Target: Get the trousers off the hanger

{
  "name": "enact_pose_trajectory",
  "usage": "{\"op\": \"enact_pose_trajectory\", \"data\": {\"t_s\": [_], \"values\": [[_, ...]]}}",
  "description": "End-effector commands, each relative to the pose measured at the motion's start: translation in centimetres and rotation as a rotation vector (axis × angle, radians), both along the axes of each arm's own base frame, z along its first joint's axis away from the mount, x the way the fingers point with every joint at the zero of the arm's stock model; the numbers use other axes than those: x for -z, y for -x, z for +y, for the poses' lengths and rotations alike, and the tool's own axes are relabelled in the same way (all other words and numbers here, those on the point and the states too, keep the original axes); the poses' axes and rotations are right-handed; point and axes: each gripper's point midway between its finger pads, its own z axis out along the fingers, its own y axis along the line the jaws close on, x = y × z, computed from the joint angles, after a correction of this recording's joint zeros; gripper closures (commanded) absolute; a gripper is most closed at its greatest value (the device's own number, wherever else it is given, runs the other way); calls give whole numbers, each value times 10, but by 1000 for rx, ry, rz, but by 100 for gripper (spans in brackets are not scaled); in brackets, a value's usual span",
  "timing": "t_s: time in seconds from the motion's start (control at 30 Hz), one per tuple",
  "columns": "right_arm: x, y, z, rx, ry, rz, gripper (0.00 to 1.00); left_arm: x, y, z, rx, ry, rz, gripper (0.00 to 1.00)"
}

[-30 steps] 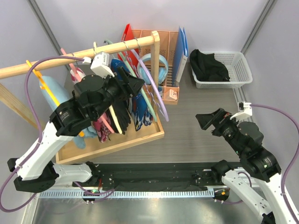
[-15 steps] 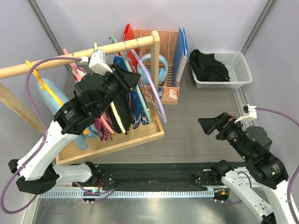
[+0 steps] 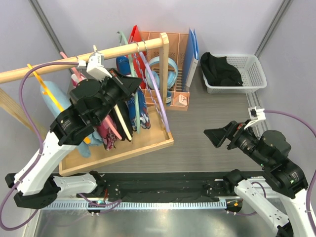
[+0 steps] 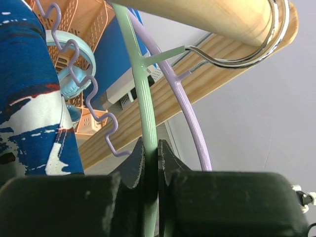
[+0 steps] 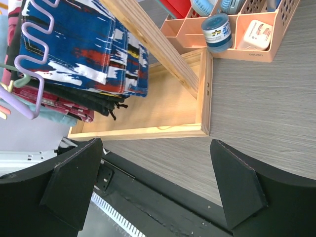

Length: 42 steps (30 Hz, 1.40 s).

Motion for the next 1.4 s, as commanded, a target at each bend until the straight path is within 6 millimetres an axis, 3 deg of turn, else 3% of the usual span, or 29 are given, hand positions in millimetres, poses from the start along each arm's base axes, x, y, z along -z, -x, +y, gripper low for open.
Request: {"op": "enact_pose_trajectory", "data": {"t_s": [0.0,0.2,0.5,0.77,0.93,1.0,1.27,1.37], "values": [[-13,0,4,-34,8,-52,4,-70,28,29,20,123,-213,100],[-4,-5,3,-19,27,-33,4,-96,50,39,72,173,-310,100],[7,-12,2,2,49,-8,4,-108,84,44,195,259,-319,100],[10,-11,-1,3,87,-15,4,-95,119,54,308,299,-265,100],[15,-8,7,-72,125,-21,4,-91,158,59,456,358,-249,100],[16,-7,9,-92,138,-22,4,-82,170,57,513,353,-223,100],[30,-13,7,-73,180,22,4,-36,218,89,595,357,-141,100],[37,-16,6,-63,192,37,4,-25,238,87,696,336,-99,100]]}}
